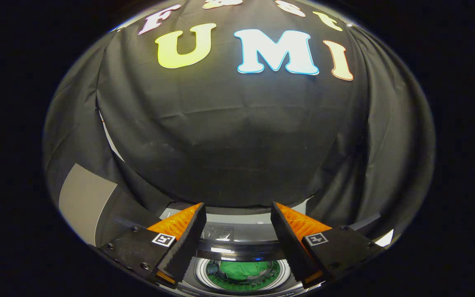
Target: Put the clothes into the washing machine and then close the washing machine lid.
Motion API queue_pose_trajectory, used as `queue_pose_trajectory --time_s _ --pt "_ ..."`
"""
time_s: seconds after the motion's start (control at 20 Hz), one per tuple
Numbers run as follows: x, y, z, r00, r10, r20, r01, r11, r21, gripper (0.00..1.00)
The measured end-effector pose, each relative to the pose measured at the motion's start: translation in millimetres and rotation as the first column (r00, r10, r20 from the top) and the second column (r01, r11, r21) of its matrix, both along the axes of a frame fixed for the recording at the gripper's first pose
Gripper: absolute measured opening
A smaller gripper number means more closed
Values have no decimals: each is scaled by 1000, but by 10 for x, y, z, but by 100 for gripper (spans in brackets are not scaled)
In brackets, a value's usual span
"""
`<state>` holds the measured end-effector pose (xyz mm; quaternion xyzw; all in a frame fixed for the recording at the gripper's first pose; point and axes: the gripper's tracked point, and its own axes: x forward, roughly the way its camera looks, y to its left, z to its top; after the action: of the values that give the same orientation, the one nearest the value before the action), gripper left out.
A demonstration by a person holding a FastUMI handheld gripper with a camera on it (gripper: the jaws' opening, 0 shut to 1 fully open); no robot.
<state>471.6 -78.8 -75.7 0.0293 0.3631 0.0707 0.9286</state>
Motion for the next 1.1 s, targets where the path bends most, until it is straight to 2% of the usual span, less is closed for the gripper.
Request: queue_pose_trajectory --time_s 1.1 --pt "-469 -32 8 998 -8 69 8 1000 0 98"
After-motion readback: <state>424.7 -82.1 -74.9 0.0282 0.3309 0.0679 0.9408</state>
